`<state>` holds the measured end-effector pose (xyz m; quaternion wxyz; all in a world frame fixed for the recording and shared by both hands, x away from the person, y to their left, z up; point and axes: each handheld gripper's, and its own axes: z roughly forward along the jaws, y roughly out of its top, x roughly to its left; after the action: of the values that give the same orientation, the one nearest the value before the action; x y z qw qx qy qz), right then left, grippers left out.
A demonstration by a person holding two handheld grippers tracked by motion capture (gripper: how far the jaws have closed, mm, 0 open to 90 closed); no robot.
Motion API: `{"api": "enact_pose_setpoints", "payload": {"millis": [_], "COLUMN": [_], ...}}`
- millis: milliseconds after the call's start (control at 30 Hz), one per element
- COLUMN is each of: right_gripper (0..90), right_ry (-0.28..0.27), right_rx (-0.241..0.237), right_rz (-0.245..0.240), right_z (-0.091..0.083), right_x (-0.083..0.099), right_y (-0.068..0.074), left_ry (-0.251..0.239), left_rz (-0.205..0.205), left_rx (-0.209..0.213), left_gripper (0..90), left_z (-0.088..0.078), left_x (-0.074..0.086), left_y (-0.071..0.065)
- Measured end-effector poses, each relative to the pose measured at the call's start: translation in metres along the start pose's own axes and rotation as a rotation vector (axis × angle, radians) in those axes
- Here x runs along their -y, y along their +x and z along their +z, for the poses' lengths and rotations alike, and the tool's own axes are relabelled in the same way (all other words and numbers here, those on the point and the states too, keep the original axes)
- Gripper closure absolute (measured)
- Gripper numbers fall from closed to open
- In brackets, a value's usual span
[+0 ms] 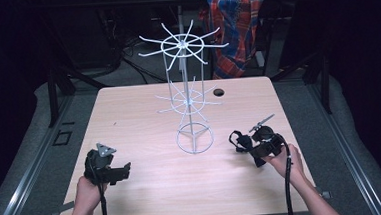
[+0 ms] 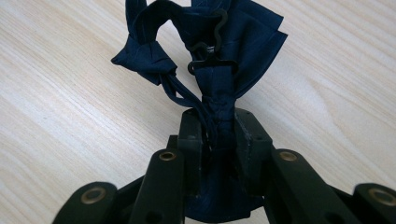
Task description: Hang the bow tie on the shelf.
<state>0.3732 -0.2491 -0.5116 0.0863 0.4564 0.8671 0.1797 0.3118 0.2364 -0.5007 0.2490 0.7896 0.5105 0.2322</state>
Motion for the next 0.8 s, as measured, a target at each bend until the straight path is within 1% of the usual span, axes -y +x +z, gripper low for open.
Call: {"api": "enact_pose_setpoints", "payload": {"millis": [167, 200, 267, 300, 333, 367, 400, 433, 467, 500, 533, 567, 633, 667, 733, 800], "right_gripper": [74.3, 74.3, 74.3, 74.2, 74.3, 74.3, 74.2, 74.2, 74.3, 74.3, 74.3, 74.2, 74.3, 74.3, 74.3, 74.3], "right_ry": [-0.021, -0.033, -0.039, -0.045, -0.064, -0.065, -0.065, -0.073, -0.075, -0.084, -0.085, -0.094, -0.105, -0.114, -0.126, -0.133], "right_rx": [-0.023, -0.018, -0.026, -0.034, -0.033, -0.039, -0.033, -0.044, -0.039, -0.046, -0.047, -0.056, -0.058, -0.067, -0.062, -0.07], "right_rz": [0.001, -0.001, -0.003, -0.001, 0.009, 0.008, 0.004, 0.005, 0.004, 0.01, 0.004, 0.012, 0.008, 0.015, 0.013, 0.015], "right_z": [-0.004, -0.005, -0.007, -0.009, -0.009, -0.011, -0.012, -0.013, -0.014, -0.014, -0.015, -0.016, -0.018, -0.02, -0.022, -0.025], "right_x": [0.0, 0.0, -0.001, -0.001, -0.001, -0.001, -0.001, -0.001, -0.001, -0.001, -0.001, -0.002, -0.002, -0.002, -0.001, -0.001], "right_y": [-0.001, -0.001, -0.001, -0.001, 0.0, -0.001, -0.001, -0.001, -0.001, 0.0, 0.0, 0.001, 0.001, 0.002, 0.003, 0.003], "left_ry": [0.001, 0.001, 0.001, 0.002, 0.002, 0.002, 0.001, 0.002, 0.002, 0.001, 0.0, -0.001, -0.001, 0.0, 0.001, 0.002], "left_rz": [-0.001, -0.001, 0.0, 0.0, 0.0, 0.0, -0.002, -0.002, -0.002, -0.002, -0.002, -0.002, 0.0, 0.0, 0.0, -0.001], "left_rx": [0.0, -0.001, -0.001, -0.001, -0.001, -0.001, 0.0, 0.001, 0.001, 0.002, 0.001, 0.001, 0.002, 0.003, 0.002, 0.002], "left_gripper": [15.5, 15.6, 15.6, 15.6, 15.6, 15.5, 15.6, 15.6, 15.6, 15.6, 15.5, 15.6, 15.6, 15.6, 15.5, 15.6], "left_z": [0.0, 0.0, 0.0, 0.0, 0.0, 0.0, 0.0, 0.0, 0.0, 0.0, 0.0, 0.0, 0.0, 0.0, 0.0, 0.0], "left_x": [0.0, 0.0, 0.0, 0.0, 0.0, 0.0, 0.0, 0.0, 0.0, 0.0, 0.0, 0.0, 0.0, 0.0, 0.0, 0.0], "left_y": [0.0, 0.0, 0.0, 0.0, 0.0, 0.0, 0.0, 0.0, 0.0, 0.0, 0.0, 0.0, 0.0, 0.0, 0.0, 0.0]}}
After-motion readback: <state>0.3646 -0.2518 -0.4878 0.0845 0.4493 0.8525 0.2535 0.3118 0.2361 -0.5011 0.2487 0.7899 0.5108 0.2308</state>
